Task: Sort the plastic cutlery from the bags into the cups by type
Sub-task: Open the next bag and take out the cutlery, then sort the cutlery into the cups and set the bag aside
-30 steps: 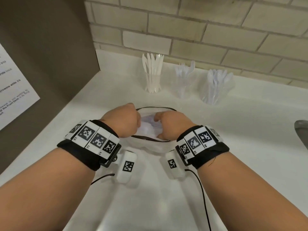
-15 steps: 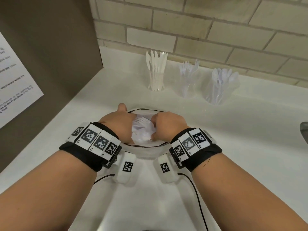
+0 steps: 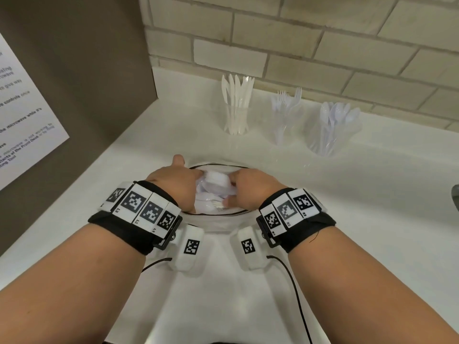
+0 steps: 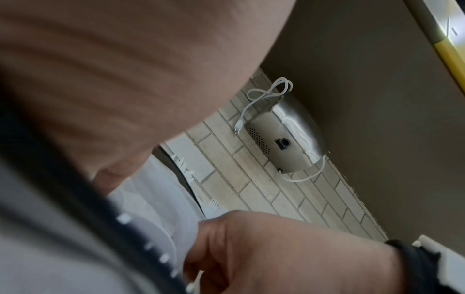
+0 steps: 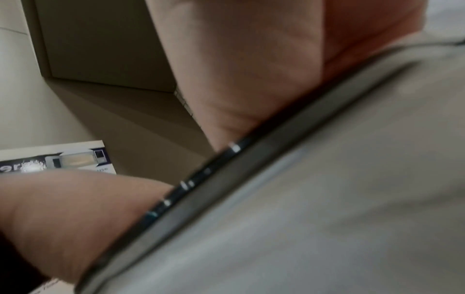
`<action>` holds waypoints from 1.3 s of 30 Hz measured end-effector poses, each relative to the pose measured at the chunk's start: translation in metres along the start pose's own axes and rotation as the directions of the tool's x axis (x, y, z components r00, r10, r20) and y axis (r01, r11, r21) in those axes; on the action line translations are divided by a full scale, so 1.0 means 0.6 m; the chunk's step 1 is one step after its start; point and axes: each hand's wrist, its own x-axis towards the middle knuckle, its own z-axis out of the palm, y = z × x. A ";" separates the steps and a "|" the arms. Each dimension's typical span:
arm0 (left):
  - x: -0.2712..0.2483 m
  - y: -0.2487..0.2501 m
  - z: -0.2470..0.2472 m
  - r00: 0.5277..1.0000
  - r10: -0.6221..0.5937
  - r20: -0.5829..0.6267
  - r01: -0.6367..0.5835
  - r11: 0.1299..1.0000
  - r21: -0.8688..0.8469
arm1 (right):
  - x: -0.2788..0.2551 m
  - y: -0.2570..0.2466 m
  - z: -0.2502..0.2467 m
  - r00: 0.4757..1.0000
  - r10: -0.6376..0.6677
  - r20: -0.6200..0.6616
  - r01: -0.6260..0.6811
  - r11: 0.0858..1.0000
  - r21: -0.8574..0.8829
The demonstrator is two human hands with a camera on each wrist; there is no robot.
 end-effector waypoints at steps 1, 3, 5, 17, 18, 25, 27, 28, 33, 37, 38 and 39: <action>0.000 0.001 0.002 1.000 0.004 -0.001 -0.004 1.000 0.006 | 0.001 -0.002 0.003 1.000 -0.003 0.028 0.004 1.000 -0.028; 0.001 0.004 0.003 1.000 0.013 -0.002 -0.013 1.000 0.015 | 0.003 -0.007 0.008 0.999 0.001 0.050 0.002 0.998 -0.059; 0.001 0.002 0.003 1.000 0.021 -0.005 -0.021 0.999 0.024 | 0.008 -0.006 0.009 1.000 0.008 0.025 -0.008 1.000 -0.015; 0.001 0.005 0.006 0.999 0.040 -0.023 -0.041 0.998 -0.037 | 0.012 -0.008 0.006 0.997 -0.050 0.057 0.050 0.999 0.016; 0.000 0.004 0.005 0.999 0.040 -0.026 -0.041 0.998 -0.038 | 0.012 -0.009 0.005 0.996 -0.066 0.064 0.066 0.998 0.010; -0.003 -0.008 -0.010 0.997 0.052 -0.052 -0.055 0.997 -0.060 | 0.004 -0.011 0.004 0.983 -0.122 0.137 0.119 0.992 0.035; -0.001 -0.009 -0.007 0.997 0.056 -0.044 -0.058 0.996 -0.060 | 0.002 -0.010 0.002 0.983 -0.109 0.148 0.105 0.994 0.030; -0.001 -0.010 -0.006 0.997 0.061 -0.044 -0.063 0.996 -0.062 | 0.001 -0.007 0.000 0.984 -0.102 0.143 0.097 0.995 0.039; -0.007 -0.019 -0.015 0.997 0.055 -0.063 -0.060 0.996 -0.073 | -0.014 0.011 -0.026 0.996 -0.086 0.034 0.075 0.963 0.260; -0.006 -0.017 -0.022 0.987 0.127 -0.096 -0.137 0.984 -0.110 | -0.013 0.025 -0.027 0.992 -0.106 -0.062 0.123 0.860 0.495; -0.007 -0.015 -0.023 0.987 0.125 -0.104 -0.139 0.981 -0.139 | -0.011 0.029 -0.023 0.990 -0.110 -0.091 0.142 0.824 0.549; -0.009 -0.013 -0.025 0.984 0.128 -0.120 -0.146 0.977 -0.156 | -0.010 0.031 -0.020 0.988 -0.106 -0.116 0.155 0.781 0.605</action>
